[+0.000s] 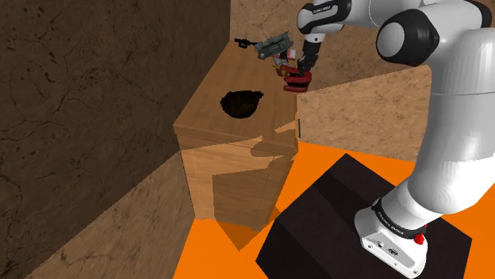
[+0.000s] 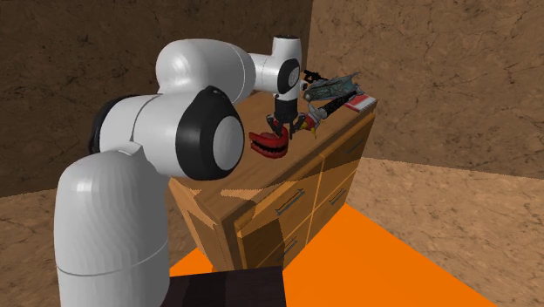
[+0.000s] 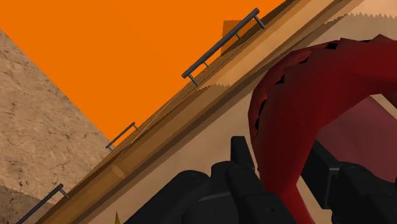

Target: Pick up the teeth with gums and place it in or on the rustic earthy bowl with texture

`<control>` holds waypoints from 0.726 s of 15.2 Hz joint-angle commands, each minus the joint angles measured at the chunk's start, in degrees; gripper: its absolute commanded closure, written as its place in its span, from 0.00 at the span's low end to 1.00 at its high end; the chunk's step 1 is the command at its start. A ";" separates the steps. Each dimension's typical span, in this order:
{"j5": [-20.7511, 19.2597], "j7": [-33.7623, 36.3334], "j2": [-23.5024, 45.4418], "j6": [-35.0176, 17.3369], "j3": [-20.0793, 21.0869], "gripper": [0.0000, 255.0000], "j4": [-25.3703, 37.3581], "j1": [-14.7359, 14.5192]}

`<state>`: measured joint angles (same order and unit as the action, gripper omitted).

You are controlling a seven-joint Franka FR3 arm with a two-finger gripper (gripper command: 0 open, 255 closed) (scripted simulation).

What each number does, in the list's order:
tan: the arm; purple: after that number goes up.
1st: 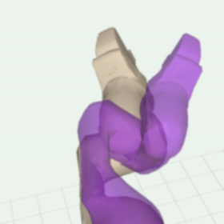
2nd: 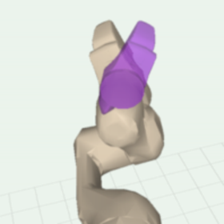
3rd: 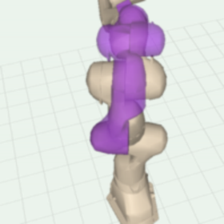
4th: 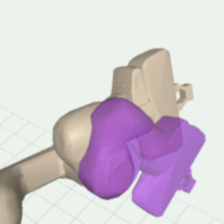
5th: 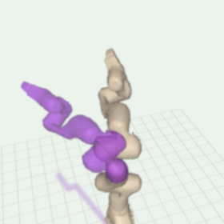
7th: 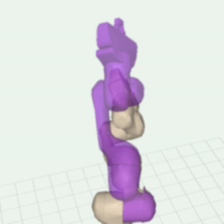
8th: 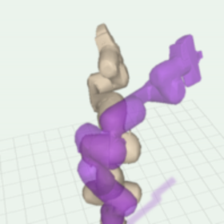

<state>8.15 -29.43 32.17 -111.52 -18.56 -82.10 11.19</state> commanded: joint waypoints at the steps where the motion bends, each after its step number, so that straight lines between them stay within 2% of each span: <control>1: -0.17 0.19 -0.46 1.43 -0.08 1.00 1.01 -0.07; 8: -0.54 0.37 -1.46 5.76 -0.31 1.00 4.40 0.07; 11: -0.96 3.79 -1.87 6.15 0.40 1.00 4.39 -2.64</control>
<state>7.37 -26.56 30.74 -105.34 -18.31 -77.27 9.33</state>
